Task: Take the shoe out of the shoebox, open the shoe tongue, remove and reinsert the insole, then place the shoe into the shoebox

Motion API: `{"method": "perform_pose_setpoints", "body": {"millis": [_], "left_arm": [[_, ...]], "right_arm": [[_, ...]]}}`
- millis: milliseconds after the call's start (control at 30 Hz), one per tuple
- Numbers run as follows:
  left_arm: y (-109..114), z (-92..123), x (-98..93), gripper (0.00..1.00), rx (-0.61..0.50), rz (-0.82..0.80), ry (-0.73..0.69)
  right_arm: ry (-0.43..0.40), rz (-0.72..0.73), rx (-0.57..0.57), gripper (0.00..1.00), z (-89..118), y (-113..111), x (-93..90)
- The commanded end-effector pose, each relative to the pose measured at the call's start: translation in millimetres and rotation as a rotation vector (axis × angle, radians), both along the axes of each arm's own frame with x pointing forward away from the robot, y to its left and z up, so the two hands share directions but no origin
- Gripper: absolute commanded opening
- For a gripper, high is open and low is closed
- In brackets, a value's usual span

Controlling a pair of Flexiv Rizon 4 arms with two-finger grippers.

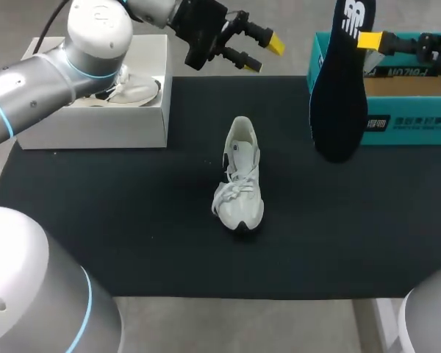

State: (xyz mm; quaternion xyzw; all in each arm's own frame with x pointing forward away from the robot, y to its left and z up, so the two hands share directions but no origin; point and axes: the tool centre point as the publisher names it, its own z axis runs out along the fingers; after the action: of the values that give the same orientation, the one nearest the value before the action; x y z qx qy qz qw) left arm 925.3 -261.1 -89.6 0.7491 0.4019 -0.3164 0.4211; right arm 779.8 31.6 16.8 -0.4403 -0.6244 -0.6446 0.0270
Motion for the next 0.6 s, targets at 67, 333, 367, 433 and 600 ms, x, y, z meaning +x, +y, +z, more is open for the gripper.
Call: {"method": "perform_pose_setpoints", "body": {"millis": [67,333,367,433,600], "left_arm": [[-2.2,14.3,-2.8,1.00,-0.212,0.089,0.060],[-3.2,39.0,-16.6,1.00,-0.391,0.126,0.043],[-4.1,38.2,-18.3,1.00,-0.405,0.139,0.041],[-7.0,34.5,-21.8,1.00,-0.422,0.154,0.044],[-17.2,29.8,-29.0,1.00,-0.443,0.205,0.042]], "right_arm": [[0.090,0.038,0.081,0.00,-2.3,-3.8,39.1],[0.268,0.222,0.067,0.00,-3.0,-33.4,93.1],[0.292,0.227,0.062,0.00,-3.4,-37.9,100.5],[0.332,0.230,0.057,0.00,-4.4,-45.2,114.8],[0.426,0.232,0.006,0.00,-6.4,-58.3,144.3]]}}
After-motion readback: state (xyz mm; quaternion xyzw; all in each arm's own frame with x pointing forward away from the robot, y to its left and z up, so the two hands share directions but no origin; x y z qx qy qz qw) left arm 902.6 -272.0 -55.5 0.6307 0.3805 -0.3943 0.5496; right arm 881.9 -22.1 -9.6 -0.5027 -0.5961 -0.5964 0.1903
